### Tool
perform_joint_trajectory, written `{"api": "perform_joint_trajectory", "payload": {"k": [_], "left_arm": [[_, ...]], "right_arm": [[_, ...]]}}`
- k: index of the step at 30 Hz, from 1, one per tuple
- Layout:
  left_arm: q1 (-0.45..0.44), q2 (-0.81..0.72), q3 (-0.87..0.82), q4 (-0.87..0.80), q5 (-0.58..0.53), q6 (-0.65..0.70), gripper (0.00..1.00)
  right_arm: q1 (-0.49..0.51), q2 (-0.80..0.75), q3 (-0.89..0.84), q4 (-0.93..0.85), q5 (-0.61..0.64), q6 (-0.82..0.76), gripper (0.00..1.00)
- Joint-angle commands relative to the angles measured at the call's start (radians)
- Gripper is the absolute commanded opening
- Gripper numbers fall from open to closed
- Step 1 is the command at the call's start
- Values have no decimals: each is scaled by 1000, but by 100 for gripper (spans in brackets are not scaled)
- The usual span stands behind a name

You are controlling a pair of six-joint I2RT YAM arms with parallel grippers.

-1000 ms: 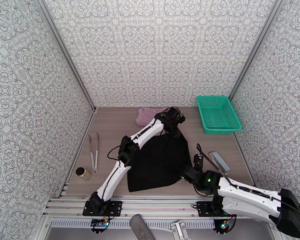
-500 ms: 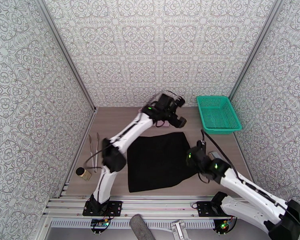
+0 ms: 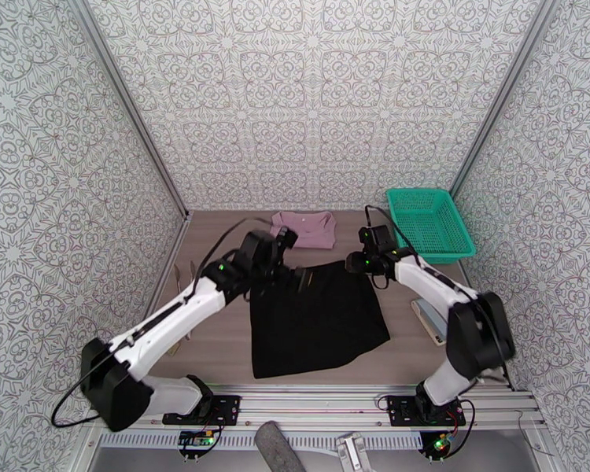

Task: Fold and stack the mixed laundry pile

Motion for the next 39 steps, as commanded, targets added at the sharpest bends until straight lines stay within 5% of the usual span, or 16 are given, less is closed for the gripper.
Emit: {"api": "perform_joint_trajectory", "payload": {"k": [1, 8, 13, 21, 27, 32, 37, 39], "left_arm": [[-8, -109, -76, 45, -63, -88, 99], [-21, -136, -174, 92, -66, -133, 99], [-34, -115, -169, 82, -87, -127, 99], [-45, -88, -157, 78, -83, -129, 99], [-77, -6, -116, 57, -72, -115, 99], [-112, 61, -104, 66, -87, -122, 99], [-121, 123, -97, 96, -82, -126, 100], [-120, 153, -91, 106, -84, -126, 100]], "right_arm": [[-5, 54, 51, 19, -35, -33, 50], [-6, 177, 95, 49, -63, -15, 41], [-9, 186, 119, 55, -59, -9, 0], [-42, -21, 69, -85, 199, -17, 0], [-79, 60, 78, -163, 315, -33, 0], [-79, 82, 84, -229, 410, 4, 50], [-69, -34, 1, -258, 372, 30, 72], [-63, -90, -54, -263, 338, 47, 73]]}}
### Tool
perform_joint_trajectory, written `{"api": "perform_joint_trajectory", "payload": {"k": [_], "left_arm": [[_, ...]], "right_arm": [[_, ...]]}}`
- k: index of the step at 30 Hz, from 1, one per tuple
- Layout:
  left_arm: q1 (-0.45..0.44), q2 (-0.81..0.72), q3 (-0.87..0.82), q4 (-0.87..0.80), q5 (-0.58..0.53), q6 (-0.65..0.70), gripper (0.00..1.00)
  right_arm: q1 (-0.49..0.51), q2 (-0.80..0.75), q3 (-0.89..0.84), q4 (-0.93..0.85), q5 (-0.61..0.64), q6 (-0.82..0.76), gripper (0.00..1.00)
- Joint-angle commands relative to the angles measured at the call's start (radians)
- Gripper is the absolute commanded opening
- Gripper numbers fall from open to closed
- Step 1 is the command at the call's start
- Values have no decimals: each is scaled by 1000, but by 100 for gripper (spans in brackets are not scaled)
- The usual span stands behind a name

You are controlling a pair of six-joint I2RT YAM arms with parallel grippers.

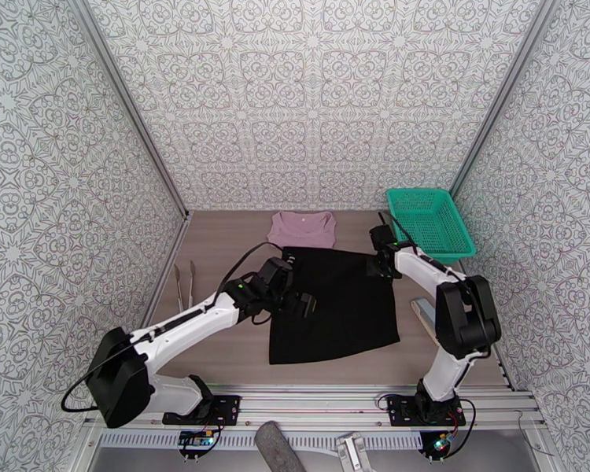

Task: Fold and stack the mixed laundry pile

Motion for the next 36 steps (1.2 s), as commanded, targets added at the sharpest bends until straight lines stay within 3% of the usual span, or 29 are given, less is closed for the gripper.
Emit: {"api": "perform_joint_trajectory", "payload": {"k": [1, 6, 12, 18, 26, 31, 36], "left_arm": [[-4, 53, 38, 46, -15, -5, 99], [-3, 137, 34, 104, -19, -29, 99], [-8, 186, 13, 178, 1, -55, 99], [9, 150, -11, 157, -17, -51, 99], [110, -29, -48, -34, -80, -52, 99], [86, -111, -62, -137, -78, -95, 99], [50, -133, -116, -174, -20, -205, 99]], "right_arm": [[15, -111, -88, -47, -29, 43, 73], [17, -179, -257, -30, -91, 100, 64], [21, -140, -362, 23, -152, 148, 37], [60, -117, -388, 25, -146, 194, 1], [130, -204, -449, -11, -125, 308, 0], [130, -324, -440, -146, -17, 326, 0], [130, -431, -450, -179, -55, 332, 0]]}}
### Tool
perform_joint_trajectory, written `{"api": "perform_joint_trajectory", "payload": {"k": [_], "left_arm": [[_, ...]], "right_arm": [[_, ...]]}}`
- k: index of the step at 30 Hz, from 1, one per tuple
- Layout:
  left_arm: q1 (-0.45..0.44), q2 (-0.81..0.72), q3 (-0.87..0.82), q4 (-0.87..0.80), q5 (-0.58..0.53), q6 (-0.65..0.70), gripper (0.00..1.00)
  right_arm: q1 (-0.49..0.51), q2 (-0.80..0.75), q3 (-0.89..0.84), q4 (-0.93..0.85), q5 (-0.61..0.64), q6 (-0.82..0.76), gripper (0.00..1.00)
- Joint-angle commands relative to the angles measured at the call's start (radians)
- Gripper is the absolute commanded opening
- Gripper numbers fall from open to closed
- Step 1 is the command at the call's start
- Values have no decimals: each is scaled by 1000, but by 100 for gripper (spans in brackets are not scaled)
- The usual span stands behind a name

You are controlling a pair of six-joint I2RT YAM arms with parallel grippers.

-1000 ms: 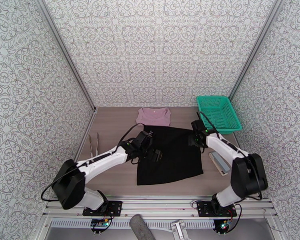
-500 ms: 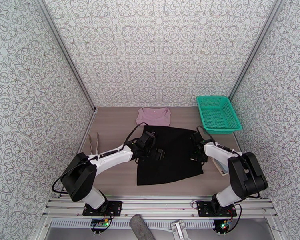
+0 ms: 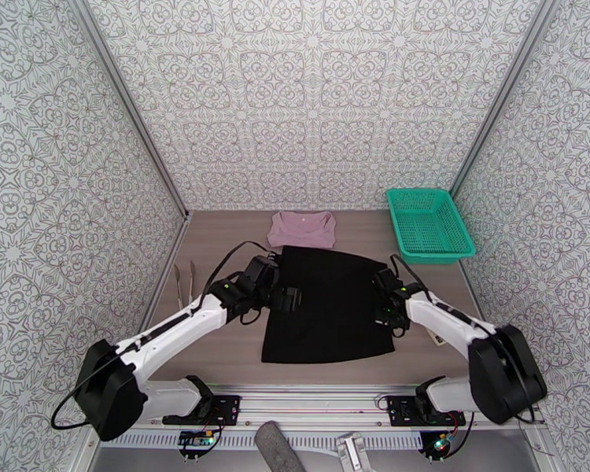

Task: Fold and stack the mixed laundry pile

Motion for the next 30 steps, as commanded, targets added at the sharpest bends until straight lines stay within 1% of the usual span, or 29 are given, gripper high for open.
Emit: {"api": "perform_joint_trajectory", "payload": {"k": [1, 2, 3, 4, 5, 7, 8, 9, 10, 11, 12, 13, 14, 16, 17, 18, 22, 26, 30], "left_arm": [[-30, 0, -58, -94, 49, -114, 99], [-42, 2, -78, -102, 63, -143, 99], [-54, 2, -96, -106, 71, -167, 99], [-69, 2, -117, -107, 72, -191, 99], [-82, 1, -139, -104, 64, -212, 100], [-91, 2, -168, -73, 45, -239, 99], [-90, 6, -175, -43, 41, -244, 99], [-88, 12, -172, -16, 34, -241, 98], [-88, 28, -160, 12, 26, -234, 93], [-87, 52, -136, 32, 23, -224, 85], [-87, 78, -109, 43, 23, -213, 73], [-90, 118, -75, 52, 23, -200, 49], [-95, 146, -41, 61, 28, -189, 31], [-114, 212, 18, 77, 45, -169, 10], [-124, 247, 46, 78, 58, -160, 3], [-132, 279, 67, 77, 65, -154, 0], [-130, 427, 111, 59, 49, -134, 0], [-69, 577, 142, 72, 43, -90, 0], [-6, 698, 248, 38, 35, -18, 0]], "right_arm": [[4, -42, -20, -63, -8, 22, 0], [4, -44, -26, -64, -24, 17, 0], [5, -44, -29, -66, -35, 12, 4], [4, -46, -32, -67, -43, 4, 14], [5, -51, -32, -70, -46, -3, 27], [4, -68, -26, -73, -47, -18, 42], [4, -79, -16, -77, -49, -26, 45], [3, -89, -7, -79, -53, -34, 45], [5, -99, 4, -85, -58, -46, 45], [6, -107, 17, -90, -65, -56, 43], [7, -114, 26, -94, -68, -63, 41], [8, -126, 33, -100, -69, -68, 37], [8, -135, 33, -99, -69, -70, 34], [9, -148, 29, -92, -75, -70, 29], [10, -151, 28, -88, -74, -69, 26], [9, -152, 25, -84, -74, -67, 25], [10, -135, 24, -63, -83, -67, 22], [10, -114, 40, -52, -99, -72, 20], [11, -97, 60, -47, -110, -71, 18]]}}
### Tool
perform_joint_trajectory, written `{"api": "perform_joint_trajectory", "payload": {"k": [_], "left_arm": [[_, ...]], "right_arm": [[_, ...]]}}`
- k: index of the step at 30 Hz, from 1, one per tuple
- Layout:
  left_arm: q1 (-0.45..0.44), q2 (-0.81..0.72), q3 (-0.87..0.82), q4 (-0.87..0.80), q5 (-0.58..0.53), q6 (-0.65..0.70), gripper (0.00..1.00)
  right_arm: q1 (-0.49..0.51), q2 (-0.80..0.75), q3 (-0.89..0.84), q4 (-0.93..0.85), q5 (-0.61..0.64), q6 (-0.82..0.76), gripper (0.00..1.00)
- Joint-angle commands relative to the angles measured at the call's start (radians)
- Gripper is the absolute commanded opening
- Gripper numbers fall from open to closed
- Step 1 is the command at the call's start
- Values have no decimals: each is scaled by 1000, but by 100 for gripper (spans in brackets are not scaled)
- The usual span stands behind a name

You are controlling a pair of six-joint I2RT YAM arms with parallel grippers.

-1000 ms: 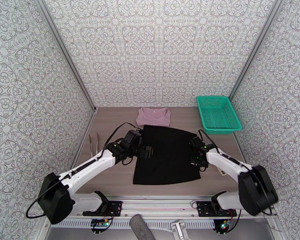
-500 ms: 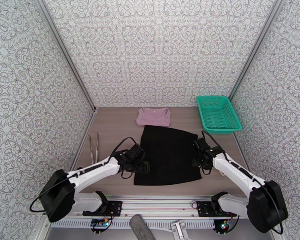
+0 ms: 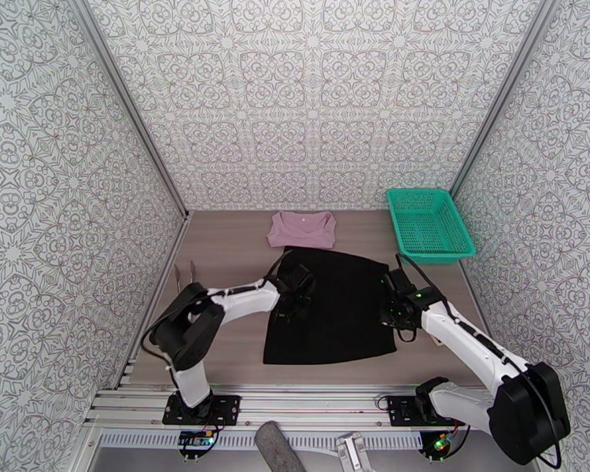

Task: Fold and stack the mixed laundry pile

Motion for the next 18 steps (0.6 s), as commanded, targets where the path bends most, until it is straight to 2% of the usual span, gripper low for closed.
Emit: {"api": "perform_joint_trajectory", "payload": {"k": [1, 9, 14, 15, 18], "left_arm": [[54, 138, 53, -49, -46, 96, 0], [113, 267, 296, -185, -88, 218, 0], [95, 170, 291, -248, -131, 204, 0], [83, 125, 282, -273, -152, 192, 2], [37, -32, 266, -390, -252, 134, 19]], "right_arm": [[8, 8, 41, 20, -24, -11, 18], [10, 4, 48, 24, -38, 5, 18], [12, -10, 63, 17, -44, -5, 18], [12, -12, 68, 16, -46, -12, 18], [13, -2, 88, 24, -64, -45, 18]]}}
